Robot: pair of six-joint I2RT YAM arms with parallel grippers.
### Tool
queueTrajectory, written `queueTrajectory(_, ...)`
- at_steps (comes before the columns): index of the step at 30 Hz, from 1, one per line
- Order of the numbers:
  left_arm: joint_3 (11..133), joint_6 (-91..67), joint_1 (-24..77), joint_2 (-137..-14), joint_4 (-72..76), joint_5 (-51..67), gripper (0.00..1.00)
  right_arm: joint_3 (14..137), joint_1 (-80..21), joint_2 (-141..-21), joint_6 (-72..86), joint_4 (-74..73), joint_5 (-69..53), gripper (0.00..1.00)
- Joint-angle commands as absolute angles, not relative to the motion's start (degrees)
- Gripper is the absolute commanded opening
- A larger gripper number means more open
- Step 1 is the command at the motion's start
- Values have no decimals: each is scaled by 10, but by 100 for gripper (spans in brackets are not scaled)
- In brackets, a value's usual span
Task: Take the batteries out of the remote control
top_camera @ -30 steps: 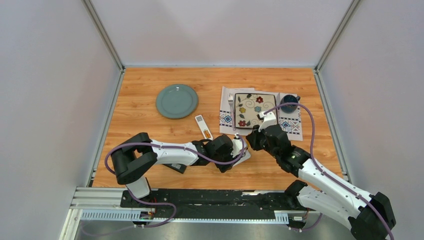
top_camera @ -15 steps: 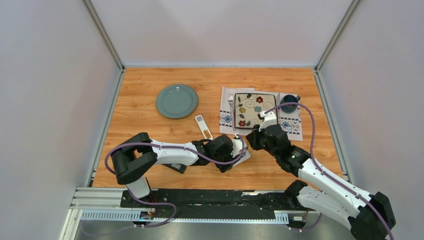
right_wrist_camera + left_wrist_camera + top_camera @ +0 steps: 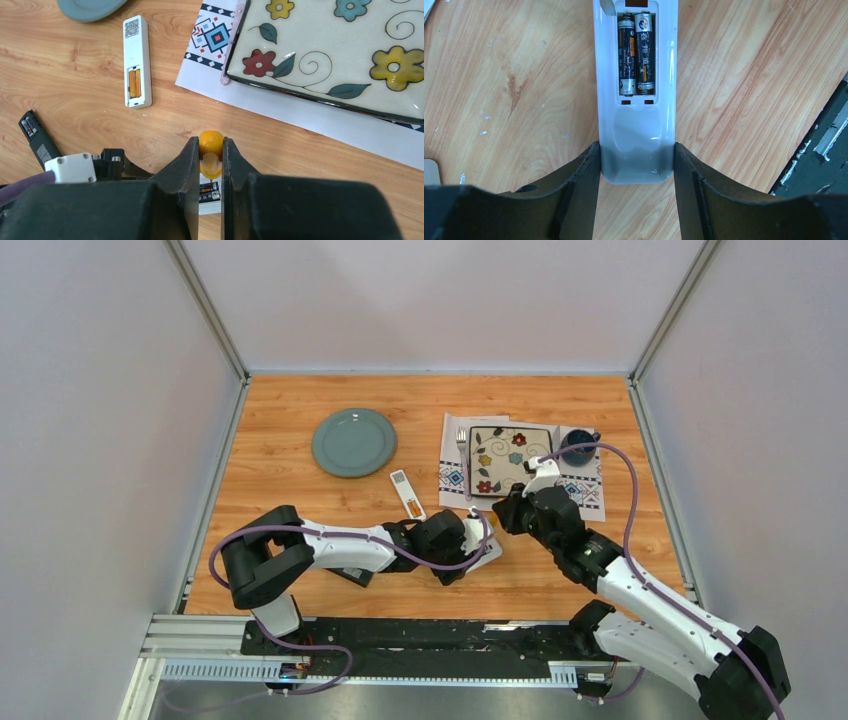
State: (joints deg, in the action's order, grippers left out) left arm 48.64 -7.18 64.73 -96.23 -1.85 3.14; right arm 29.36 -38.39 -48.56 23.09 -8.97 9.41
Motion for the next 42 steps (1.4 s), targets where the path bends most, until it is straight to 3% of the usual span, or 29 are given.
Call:
queueTrajectory(1,455,-86,647,-972,-62,51,33,302,-364,-472,251,-56,94,0)
queueTrajectory(19,461,-87,648,-979,-61,57,33,269,-344,-458,244,-64,39,0)
queueTrajectory(42,465,-85,647,-985,-63,66,33,276,-345,-509,196,-75,65,0)
